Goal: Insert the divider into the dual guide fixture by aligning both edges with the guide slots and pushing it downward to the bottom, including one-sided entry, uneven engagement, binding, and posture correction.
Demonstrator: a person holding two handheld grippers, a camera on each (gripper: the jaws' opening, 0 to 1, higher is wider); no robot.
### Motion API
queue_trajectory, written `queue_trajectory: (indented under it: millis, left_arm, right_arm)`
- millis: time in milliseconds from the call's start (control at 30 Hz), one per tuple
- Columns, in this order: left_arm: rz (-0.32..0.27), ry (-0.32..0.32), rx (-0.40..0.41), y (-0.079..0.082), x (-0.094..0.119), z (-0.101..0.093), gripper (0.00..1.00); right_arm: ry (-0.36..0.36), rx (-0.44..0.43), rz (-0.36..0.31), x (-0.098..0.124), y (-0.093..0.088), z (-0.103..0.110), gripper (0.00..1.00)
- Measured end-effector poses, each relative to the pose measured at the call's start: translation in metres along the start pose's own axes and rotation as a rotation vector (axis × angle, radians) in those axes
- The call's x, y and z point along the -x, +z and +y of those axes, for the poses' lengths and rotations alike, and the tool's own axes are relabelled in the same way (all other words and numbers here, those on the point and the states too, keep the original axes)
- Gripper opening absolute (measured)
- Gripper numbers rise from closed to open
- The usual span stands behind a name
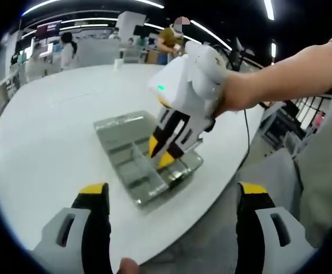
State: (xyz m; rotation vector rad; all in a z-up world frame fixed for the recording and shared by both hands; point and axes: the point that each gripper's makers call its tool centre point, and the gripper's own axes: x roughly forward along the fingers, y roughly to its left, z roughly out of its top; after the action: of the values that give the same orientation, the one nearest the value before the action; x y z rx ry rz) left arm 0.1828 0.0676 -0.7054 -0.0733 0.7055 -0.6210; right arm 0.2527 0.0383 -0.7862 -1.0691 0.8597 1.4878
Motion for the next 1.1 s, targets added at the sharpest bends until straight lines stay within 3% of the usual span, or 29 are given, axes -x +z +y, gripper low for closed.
queue_trajectory:
  millis: [533, 800, 1100]
  left_arm:
    - [0.014, 0.003, -0.003, -0.005, 0.000, -0.001, 0.90]
    - [0.017, 0.012, -0.008, -0.003, -0.002, 0.002, 0.89]
    - [0.026, 0.024, -0.013, -0.002, -0.001, 0.005, 0.88]
  right_arm:
    - [0.006, -0.172, -0.111, 0.011, -0.002, 0.004, 0.21]
    - [-0.024, -0.294, -0.180, 0.021, -0.005, 0.005, 0.26]
    - [-0.049, -0.374, -0.232, 0.030, -0.009, 0.007, 0.35]
